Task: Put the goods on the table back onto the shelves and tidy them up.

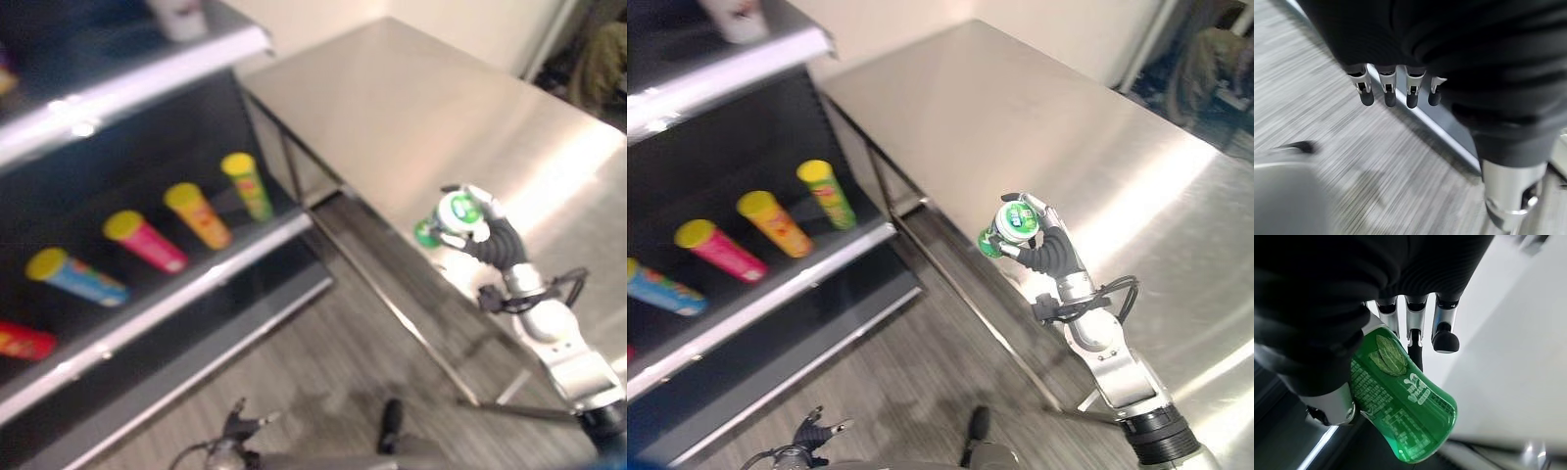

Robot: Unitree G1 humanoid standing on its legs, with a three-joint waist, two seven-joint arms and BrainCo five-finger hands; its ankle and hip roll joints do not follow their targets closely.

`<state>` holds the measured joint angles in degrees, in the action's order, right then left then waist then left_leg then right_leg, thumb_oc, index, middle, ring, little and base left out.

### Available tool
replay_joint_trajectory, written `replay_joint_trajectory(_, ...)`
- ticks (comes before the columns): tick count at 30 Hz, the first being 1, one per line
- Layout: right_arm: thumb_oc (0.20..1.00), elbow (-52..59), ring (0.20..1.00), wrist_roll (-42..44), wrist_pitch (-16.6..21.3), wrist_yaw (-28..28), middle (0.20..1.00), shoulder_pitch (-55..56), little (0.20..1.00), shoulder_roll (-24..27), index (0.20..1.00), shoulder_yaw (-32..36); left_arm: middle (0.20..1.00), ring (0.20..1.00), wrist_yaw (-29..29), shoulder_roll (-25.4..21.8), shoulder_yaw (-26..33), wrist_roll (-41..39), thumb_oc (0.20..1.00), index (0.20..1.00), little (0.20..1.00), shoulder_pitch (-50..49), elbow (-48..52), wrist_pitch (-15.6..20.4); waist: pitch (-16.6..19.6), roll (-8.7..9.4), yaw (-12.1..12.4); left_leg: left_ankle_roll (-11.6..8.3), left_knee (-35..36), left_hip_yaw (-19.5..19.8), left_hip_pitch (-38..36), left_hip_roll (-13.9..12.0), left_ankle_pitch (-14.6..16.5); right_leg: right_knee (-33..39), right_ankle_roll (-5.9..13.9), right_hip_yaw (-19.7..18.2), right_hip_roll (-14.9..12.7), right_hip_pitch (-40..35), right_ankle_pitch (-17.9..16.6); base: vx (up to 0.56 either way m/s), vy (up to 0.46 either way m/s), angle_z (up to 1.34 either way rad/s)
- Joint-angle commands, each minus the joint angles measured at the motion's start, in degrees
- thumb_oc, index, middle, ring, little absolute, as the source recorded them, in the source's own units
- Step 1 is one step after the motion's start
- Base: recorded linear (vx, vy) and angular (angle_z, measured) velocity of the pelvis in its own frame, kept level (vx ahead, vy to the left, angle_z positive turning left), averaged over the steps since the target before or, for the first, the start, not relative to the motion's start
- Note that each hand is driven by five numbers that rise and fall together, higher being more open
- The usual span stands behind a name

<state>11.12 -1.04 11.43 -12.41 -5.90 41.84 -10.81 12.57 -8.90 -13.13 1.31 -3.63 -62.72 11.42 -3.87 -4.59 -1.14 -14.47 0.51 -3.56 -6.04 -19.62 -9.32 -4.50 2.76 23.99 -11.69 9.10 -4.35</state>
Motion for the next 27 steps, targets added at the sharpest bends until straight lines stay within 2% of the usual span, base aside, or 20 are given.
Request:
replay_joint_trajectory(1, 0.200, 2.13, 0.200, 0.66, 1.78, -1.65, 0.200, -1.86, 0.200, -2.60, 0.200, 0.53, 1.000, 1.000, -0.59, -3.40, -2.89, 2.69, 1.000, 1.000, 1.000, -1.22, 1.65, 0.36, 3.58, 3.16, 1.51, 0.10, 3.16, 2.36, -3.18, -1.67, -5.78, 5.63, 9.57, -4.19, -8.32, 7.99, -7.71, -0.25, 0.200, 0.67)
replay_joint_trajectory(3, 0.200, 2.61, 0.200, -1.00, 0.68, -1.25, 0.200, -0.29, 0.200, -3.31, 0.200, 1.77, 1.000, 1.000, -1.33, -3.40, -4.20, 4.61, 1.000, 1.000, 1.000, -1.04, 1.25, -0.16, 2.70, 3.68, 0.95, 1.72, 3.10, 0.42, -4.83, -0.64, 6.27, 6.00, 11.27, -4.74, -12.27, 7.32, -9.64, -0.39, 0.319, 0.72)
replay_joint_trajectory(5, 0.200, 3.45, 0.200, -3.00, -0.29, -1.38, 0.200, 3.42, 0.200, -5.19, 0.200, 4.02, 1.000, 1.000, -1.66, -4.29, -4.14, 5.70, 1.000, 1.000, 1.000, -1.41, 1.76, -0.32, 1.19, 5.03, 0.91, 2.60, 2.72, -0.29, -5.45, 2.04, 14.65, 7.87, 12.24, -3.65, -16.38, 5.85, -13.20, -0.47, 0.348, 0.63)
replay_joint_trajectory(6, 0.200, 3.77, 0.200, -3.36, -0.74, -1.11, 0.200, 4.41, 0.200, -6.33, 0.200, 4.58, 1.000, 1.000, -1.85, -4.91, -3.54, 5.61, 1.000, 1.000, 1.000, -1.51, 1.90, -0.28, 0.47, 5.49, 1.07, 3.31, 3.24, -0.11, -6.07, 3.37, 16.77, 8.63, 12.24, -3.50, -16.90, 5.17, -13.98, -0.49, 0.303, 0.92)
replay_joint_trajectory(7, 0.200, 4.15, 0.200, -3.20, -0.63, -0.97, 0.200, 5.49, 0.200, -7.84, 0.200, 5.18, 1.000, 1.000, -1.64, -5.72, -3.03, 6.14, 1.000, 1.000, 1.000, -1.34, 1.35, -0.33, -0.35, 6.69, 1.17, 3.86, 3.01, 0.42, -6.02, 4.87, 17.72, 9.50, 12.24, -4.36, -18.00, 4.98, -14.75, -0.43, 0.265, 0.93)
replay_joint_trajectory(9, 0.200, 3.85, 0.200, -3.09, -0.77, -0.61, 0.200, 6.27, 0.200, -8.88, 0.200, 5.14, 1.000, 1.000, -1.58, -6.23, -2.49, 6.77, 1.000, 1.000, 1.000, -1.15, 0.75, -0.52, -0.93, 7.45, 1.39, 4.51, 2.23, 0.50, -5.63, 6.09, 18.53, 9.50, 12.24, -5.18, -18.41, 4.99, -13.77, -0.39, 0.278, 0.59)
replay_joint_trajectory(10, 0.200, 2.49, 0.200, -3.34, -0.71, -0.45, 0.200, 6.82, 0.200, -9.68, 0.200, 4.64, 1.000, 1.000, -1.48, -6.73, -0.02, 5.60, 1.000, 1.000, 1.000, -2.53, -0.92, -0.35, -2.50, 8.14, 0.87, 7.85, -0.33, 1.40, -3.37, 9.42, 18.46, 7.26, 11.38, -10.99, -15.36, 3.54, -10.89, -0.35, 0.280, 0.04)
replay_joint_trajectory(11, 0.200, 2.50, 0.200, -3.34, -0.71, -0.45, 0.200, 6.80, 0.200, -9.71, 0.200, 4.64, 1.000, 1.000, -1.48, -6.76, 0.00, 5.60, 1.000, 1.000, 1.000, -2.51, -0.93, -0.34, -2.42, 8.42, 0.82, 7.93, -0.35, 1.46, -3.16, 9.76, 18.32, 7.09, 11.42, -11.17, -15.69, 3.86, -10.90, -0.44, 0.403, -0.09)
replay_joint_trajectory(12, 0.200, 2.90, 0.200, -3.11, -0.38, -0.49, 0.200, 7.25, 0.200, -9.39, 0.200, 5.36, 1.000, 1.000, -1.58, -6.61, 0.31, 5.16, 1.000, 1.000, 1.000, -2.99, -1.26, -0.12, -2.50, 8.49, 0.50, 9.07, -0.90, 2.17, -2.28, 11.15, 18.05, 3.85, 10.03, -14.32, -12.88, 3.26, -8.02, -0.23, 0.299, -0.10)
replay_joint_trajectory(13, 0.200, 4.08, 0.200, -2.16, 0.65, 0.45, 0.200, 8.54, 0.200, -9.24, 0.200, 6.50, 1.000, 1.000, -2.35, -5.83, 0.40, 5.19, 1.000, 1.000, 1.000, -4.41, -2.45, 0.04, -2.15, 8.15, 0.42, 10.95, -0.97, 2.89, -1.35, 12.98, 17.49, -0.84, 7.88, -17.18, -6.53, 1.64, -2.95, -0.22, 0.296, -0.06)
replay_joint_trajectory(14, 0.200, 4.12, 0.200, -2.15, 0.64, 0.47, 0.200, 8.57, 0.200, -9.24, 0.200, 6.54, 1.000, 1.000, -2.34, -5.83, 0.39, 5.20, 1.000, 1.000, 1.000, -4.40, -2.47, 0.06, -2.07, 8.25, 0.41, 10.96, -0.93, 2.92, -1.20, 13.10, 17.34, -0.83, 7.86, -17.21, -6.64, 1.79, -3.04, -0.19, 0.266, 0.05)
replay_joint_trajectory(16, 0.200, 5.25, 0.200, -0.42, 2.03, 1.37, 0.200, 9.50, 0.200, -8.89, 0.200, 6.56, 1.000, 1.000, -2.83, -4.52, 1.16, 4.71, 1.000, 1.000, 1.000, -5.11, -6.64, -0.82, -1.48, 8.18, 0.29, 12.56, -0.82, 2.82, 0.40, 14.98, 16.05, -4.05, 5.68, -16.05, -0.91, -0.01, 1.21, -0.15, 0.212, 0.10)
replay_joint_trajectory(17, 0.200, 5.76, 0.200, 0.03, 2.44, 2.50, 0.200, 10.05, 0.200, -8.58, 0.200, 5.71, 1.000, 1.000, -3.35, -3.81, 2.53, 3.96, 1.000, 1.000, 1.000, -5.20, -9.27, -1.81, -0.94, 8.47, 0.54, 13.44, -0.85, 2.51, 1.20, 16.15, 15.51, -6.41, 3.93, -15.86, 3.85, -0.85, 4.33, -0.11, 0.199, 0.00)
replay_joint_trajectory(19, 0.200, 5.96, 0.200, 0.89, 3.13, 3.09, 0.200, 10.13, 0.200, -8.45, 0.200, 4.62, 1.000, 1.000, -3.63, -3.16, 4.22, 2.15, 1.000, 1.000, 1.000, -5.35, -10.62, -2.22, -0.20, 9.53, 0.91, 14.11, -0.77, 2.70, 2.08, 17.90, 15.18, -6.37, 2.52, -17.36, 8.67, -1.74, 5.90, -0.02, 0.105, 0.04)
replay_joint_trajectory(20, 0.200, 5.95, 0.200, 0.89, 3.13, 3.09, 0.200, 10.13, 0.200, -8.45, 0.200, 4.61, 1.000, 1.000, -3.63, -3.17, 4.23, 2.15, 1.000, 1.000, 1.000, -5.35, -10.62, -2.22, -0.15, 9.54, 0.89, 14.11, -0.77, 2.70, 2.13, 17.91, 15.16, -6.36, 2.52, -17.35, 8.67, -1.71, 5.88, 0.06, 0.030, 0.02)
replay_joint_trajectory(21, 0.200, 6.46, 0.200, 1.75, 3.15, 3.11, 0.200, 10.22, 0.200, -8.52, 0.200, 3.87, 1.000, 1.000, -3.94, -2.61, 4.46, 1.17, 1.000, 1.000, 1.000, -5.49, -10.19, -2.15, 0.36, 10.56, 1.47, 14.32, -0.89, 3.69, 2.51, 19.40, 15.37, -3.98, 1.62, -18.36, 10.42, -3.39, 6.13, 0.12, -0.003, -0.02)
replay_joint_trajectory(22, 0.200, 6.41, 0.200, 1.87, 3.31, 3.16, 0.200, 10.21, 0.200, -8.45, 0.200, 3.50, 1.000, 1.000, -3.82, -2.29, 4.05, 1.46, 1.000, 1.000, 1.000, -5.31, -10.31, -1.83, 0.58, 11.07, 1.51, 14.32, -1.30, 4.50, 2.48, 19.89, 16.02, -2.24, 1.57, -19.45, 10.59, -4.73, 5.91, 0.16, -0.011, 0.09)
replay_joint_trajectory(24, 0.200, 5.36, 0.200, 2.35, 2.91, 3.38, 0.200, 8.43, 0.200, -8.29, 0.200, 1.29, 1.000, 1.000, -3.35, -1.99, 1.46, 3.13, 1.000, 1.000, 1.000, -5.05, -8.42, -1.42, 0.74, 11.34, 2.06, 14.23, -3.34, 4.76, 2.52, 19.86, 17.60, -0.36, 1.29, -20.83, 10.85, -5.46, 4.94, 0.15, -0.031, 0.31)
replay_joint_trajectory(27, 0.200, 5.57, 0.200, 2.63, 3.29, 3.58, 0.200, 6.94, 0.200, -7.84, 0.200, 0.25, 1.000, 1.000, -3.27, -2.33, -0.40, 4.90, 1.000, 1.000, 1.000, -5.01, -6.92, -1.03, 0.53, 11.31, 2.30, 14.02, -5.61, 4.15, 3.12, 19.71, 18.54, 0.85, 1.31, -20.58, 10.60, -6.12, 4.54, 0.06, -0.010, 0.18)
